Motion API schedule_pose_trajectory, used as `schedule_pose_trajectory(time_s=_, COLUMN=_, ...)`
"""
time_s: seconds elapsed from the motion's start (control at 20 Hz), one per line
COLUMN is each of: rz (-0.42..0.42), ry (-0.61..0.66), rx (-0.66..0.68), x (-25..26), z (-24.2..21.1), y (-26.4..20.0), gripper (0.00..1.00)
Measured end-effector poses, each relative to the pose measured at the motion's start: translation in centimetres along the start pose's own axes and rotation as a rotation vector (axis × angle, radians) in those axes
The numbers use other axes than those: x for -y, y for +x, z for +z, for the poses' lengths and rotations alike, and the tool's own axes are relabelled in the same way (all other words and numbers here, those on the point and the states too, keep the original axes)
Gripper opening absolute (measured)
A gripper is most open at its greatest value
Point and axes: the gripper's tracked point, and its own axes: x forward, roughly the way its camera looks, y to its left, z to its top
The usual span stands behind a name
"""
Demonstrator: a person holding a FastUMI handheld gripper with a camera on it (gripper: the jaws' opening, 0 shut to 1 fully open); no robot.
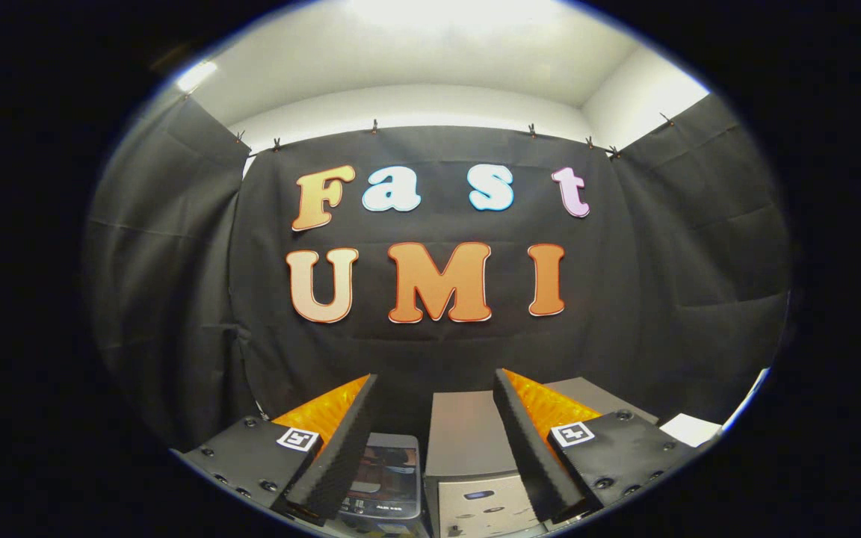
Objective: Put the clothes into the washing machine and then close the washing machine lid.
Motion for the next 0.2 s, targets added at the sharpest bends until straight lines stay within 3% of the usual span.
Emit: schedule_pose_trajectory(time_s=0.2, rz=0.005, ry=-0.012, rx=0.003, x=1.6, z=-0.1, y=-3.1, gripper=0.97)
